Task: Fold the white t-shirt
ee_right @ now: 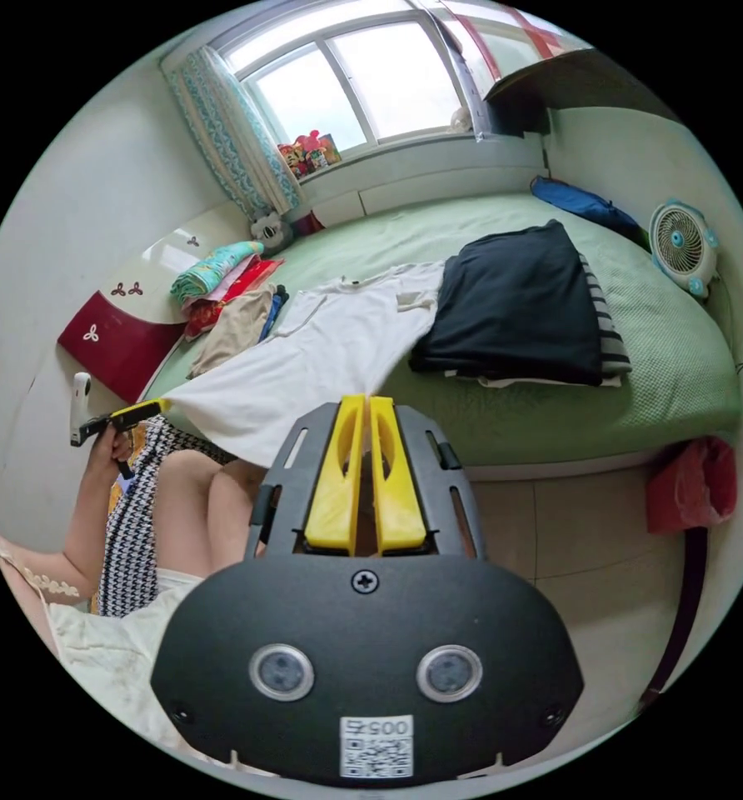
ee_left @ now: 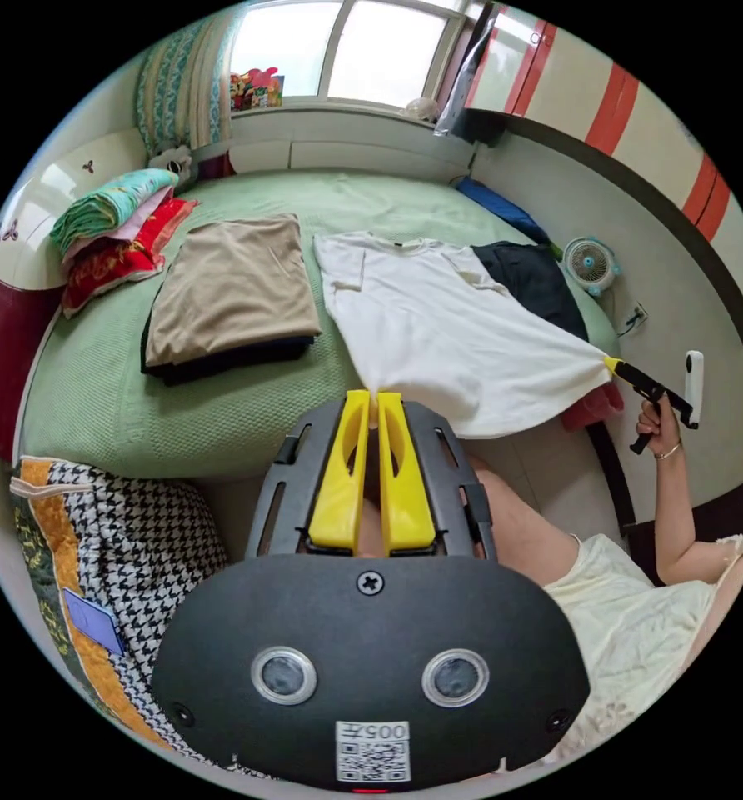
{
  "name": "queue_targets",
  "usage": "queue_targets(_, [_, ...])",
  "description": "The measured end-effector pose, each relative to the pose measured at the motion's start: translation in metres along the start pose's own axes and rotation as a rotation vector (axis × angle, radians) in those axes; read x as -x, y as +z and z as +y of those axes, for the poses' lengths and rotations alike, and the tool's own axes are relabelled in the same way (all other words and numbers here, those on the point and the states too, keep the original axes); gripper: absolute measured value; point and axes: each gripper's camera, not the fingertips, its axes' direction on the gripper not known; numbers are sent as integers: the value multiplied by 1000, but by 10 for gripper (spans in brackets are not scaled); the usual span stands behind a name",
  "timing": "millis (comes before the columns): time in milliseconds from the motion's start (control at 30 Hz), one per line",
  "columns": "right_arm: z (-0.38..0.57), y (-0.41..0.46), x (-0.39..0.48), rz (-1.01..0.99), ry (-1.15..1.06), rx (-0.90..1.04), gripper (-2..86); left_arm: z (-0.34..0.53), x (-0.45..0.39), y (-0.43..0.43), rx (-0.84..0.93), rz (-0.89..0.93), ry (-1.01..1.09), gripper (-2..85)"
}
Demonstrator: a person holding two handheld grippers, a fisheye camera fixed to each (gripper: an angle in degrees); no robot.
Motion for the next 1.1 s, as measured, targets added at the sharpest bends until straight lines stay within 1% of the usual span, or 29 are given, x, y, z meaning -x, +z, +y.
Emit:
queue_targets(133, [5,-21,-3,-9,11,18,-16,17,-4,-44,16,17,43,12])
queue_targets(267, [14,-48,-6,-61,23,43,-17,41,-7,-81,25,24,48,11])
queue_targets(533, [28,-80,-3,-54,32,122,-17,82,0,-128,27,45,-9,10])
queue_targets(700, [16,-74,-3,-37,48,169,-17,84,11,-131,35,59,-38,10])
queue_targets(1100, [-20,-49,-2,-1,75,207,-16,67,43,-124,52,71,-82,12])
